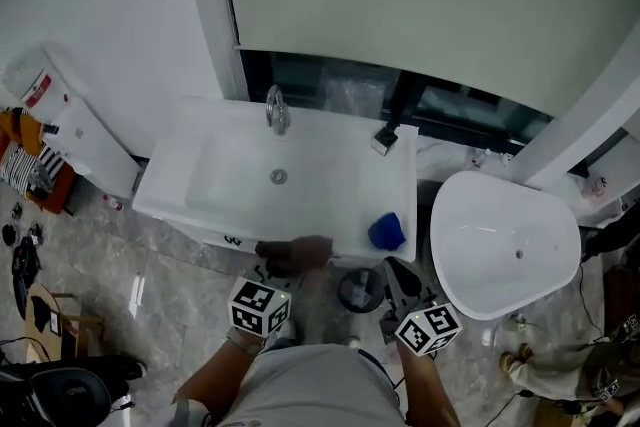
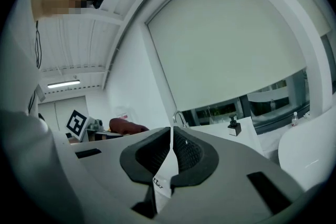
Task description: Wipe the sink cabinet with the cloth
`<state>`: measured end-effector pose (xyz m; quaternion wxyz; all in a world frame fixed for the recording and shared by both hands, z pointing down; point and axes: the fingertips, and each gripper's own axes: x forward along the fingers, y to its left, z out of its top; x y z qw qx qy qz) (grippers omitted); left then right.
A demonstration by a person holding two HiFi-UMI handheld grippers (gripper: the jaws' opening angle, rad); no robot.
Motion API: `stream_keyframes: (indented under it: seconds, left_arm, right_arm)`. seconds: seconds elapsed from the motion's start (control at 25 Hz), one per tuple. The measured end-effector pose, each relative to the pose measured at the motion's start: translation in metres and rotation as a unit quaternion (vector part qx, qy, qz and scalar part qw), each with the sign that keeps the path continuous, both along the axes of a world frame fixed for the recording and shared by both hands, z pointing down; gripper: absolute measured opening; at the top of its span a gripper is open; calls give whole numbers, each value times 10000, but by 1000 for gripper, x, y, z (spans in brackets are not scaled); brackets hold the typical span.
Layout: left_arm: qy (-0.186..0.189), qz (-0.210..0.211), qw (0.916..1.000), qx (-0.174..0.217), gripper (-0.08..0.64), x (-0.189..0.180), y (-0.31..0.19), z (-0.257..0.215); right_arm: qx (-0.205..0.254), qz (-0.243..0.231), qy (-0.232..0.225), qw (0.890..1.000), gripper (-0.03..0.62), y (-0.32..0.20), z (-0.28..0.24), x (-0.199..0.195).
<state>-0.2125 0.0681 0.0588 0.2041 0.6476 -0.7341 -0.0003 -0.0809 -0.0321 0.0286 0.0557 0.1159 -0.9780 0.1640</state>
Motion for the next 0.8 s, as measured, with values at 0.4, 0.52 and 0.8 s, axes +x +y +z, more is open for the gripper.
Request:
stream_keyframes:
  seconds: [0.4, 0.52, 0.8]
  left_arm:
    - [-89, -109, 9992, 384, 66, -1, 2, -35]
    - [-45, -190, 9989, 438, 67, 0, -1, -37]
    - [-1, -220, 9986, 474, 67, 2, -4, -38]
  right_arm:
    - [181, -264, -368, 9988, 31, 0, -34, -8]
    - [351, -312, -325, 9984, 31, -1, -37, -7]
    - [367, -232, -350, 9984, 31, -6, -39, -2]
